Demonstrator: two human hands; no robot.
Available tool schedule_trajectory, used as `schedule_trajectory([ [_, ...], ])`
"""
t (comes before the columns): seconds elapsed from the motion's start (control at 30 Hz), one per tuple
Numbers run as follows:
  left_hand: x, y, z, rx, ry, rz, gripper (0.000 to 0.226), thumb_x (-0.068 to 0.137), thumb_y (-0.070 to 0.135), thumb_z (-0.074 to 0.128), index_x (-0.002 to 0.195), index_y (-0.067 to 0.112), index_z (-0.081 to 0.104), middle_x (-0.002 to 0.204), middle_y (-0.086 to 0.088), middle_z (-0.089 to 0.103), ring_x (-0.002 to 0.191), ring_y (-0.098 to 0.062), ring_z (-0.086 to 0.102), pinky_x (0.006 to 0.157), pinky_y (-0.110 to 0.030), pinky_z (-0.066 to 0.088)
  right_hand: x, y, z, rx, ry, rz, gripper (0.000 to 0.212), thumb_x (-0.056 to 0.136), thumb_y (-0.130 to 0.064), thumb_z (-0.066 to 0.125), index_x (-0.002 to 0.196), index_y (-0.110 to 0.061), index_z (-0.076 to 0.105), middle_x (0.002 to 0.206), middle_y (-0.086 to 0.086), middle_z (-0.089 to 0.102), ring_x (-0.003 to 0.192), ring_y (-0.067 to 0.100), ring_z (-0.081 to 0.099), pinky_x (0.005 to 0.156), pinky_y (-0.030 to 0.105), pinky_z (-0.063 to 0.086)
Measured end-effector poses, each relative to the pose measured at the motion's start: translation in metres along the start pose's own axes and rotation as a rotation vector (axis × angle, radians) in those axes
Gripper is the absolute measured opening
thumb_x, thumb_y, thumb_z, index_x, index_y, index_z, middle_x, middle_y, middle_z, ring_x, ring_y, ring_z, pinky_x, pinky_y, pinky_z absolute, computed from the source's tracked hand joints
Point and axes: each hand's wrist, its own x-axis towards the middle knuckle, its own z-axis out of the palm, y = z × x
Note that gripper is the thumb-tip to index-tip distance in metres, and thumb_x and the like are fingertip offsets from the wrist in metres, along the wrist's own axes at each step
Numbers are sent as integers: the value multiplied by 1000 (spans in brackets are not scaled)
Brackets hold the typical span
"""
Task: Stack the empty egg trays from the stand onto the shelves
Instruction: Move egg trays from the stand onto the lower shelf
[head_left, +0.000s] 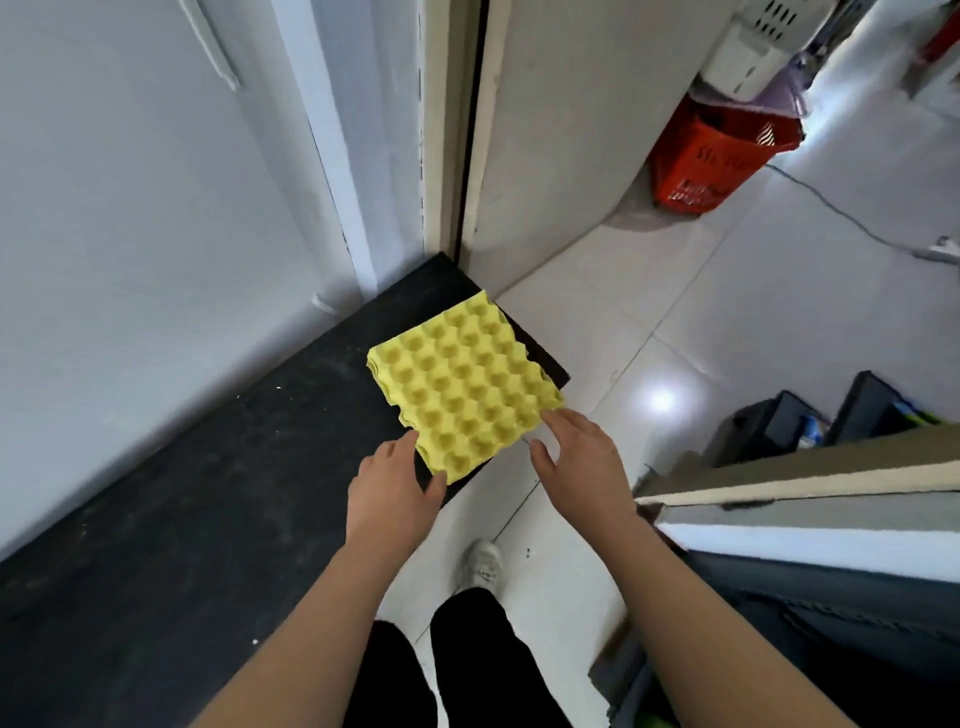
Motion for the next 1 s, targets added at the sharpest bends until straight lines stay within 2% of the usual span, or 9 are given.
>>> schedule_trajectory([
  [0.13,47,8,37,-41,-51,-133,69,91,43,56,149,21,26,143,-6,41,126,-28,41,97,-41,40,60,40,30,-8,-130,-4,47,93,-29,55,135,-10,49,135,14,51,122,30,48,101,38,37],
  [0.27,94,-2,78,-99,-127,-237,72,90,42,59,149,21,25,144,-7,38,131,-28,37,102,-43,38,109,77,74,-3,-223,21,57,93,-35,53,143,-14,37,140,13,44,126,30,41,102,42,38],
  [0.37,127,-17,113,-126,-174,-272,75,87,42,63,148,20,26,145,-10,35,131,-31,36,103,-45,37,139,106,112,-40,-282,38,64,92,-41,53,147,-20,26,147,16,33,133,32,32,107,42,32],
  [0.5,160,-33,154,-139,-188,-332,90,84,45,67,151,29,9,154,-10,11,137,-34,22,107,-48,30,171,136,161,-95,-366,44,76,88,-52,53,150,-31,13,152,24,14,142,33,12,114,43,17],
  [0.6,176,-41,178,-193,-166,-383,100,82,47,69,152,33,-1,157,-10,0,141,-36,13,108,-54,30,188,148,187,-116,-390,65,86,82,-61,57,149,-40,7,152,29,7,143,37,4,116,47,12],
  [0.67,184,-45,189,-239,-159,-413,104,81,46,71,152,34,-3,158,-7,-1,142,-35,12,108,-56,30,196,157,195,-42,-406,95,92,75,-65,61,146,-47,6,153,27,6,143,37,7,115,50,14],
  [0.77,189,-46,198,-283,-142,-431,104,79,45,73,152,35,0,158,-2,-1,142,-33,10,104,-52,33,201,166,196,89,-414,135,98,65,-68,68,143,-53,11,152,18,10,140,35,15,111,54,25],
  [0.9,187,-47,192,-390,-98,-451,106,72,42,81,150,40,9,155,0,1,137,-30,14,97,-45,37,204,159,191,106,-398,171,95,62,-63,75,140,-54,22,143,11,21,134,30,22,110,51,26],
  [1.0,180,-56,176,-437,-36,-451,105,67,36,86,148,40,19,151,1,8,134,-27,19,89,-35,34,198,148,186,221,-434,197,94,57,-61,79,137,-55,30,133,3,27,130,23,24,110,47,29],
])
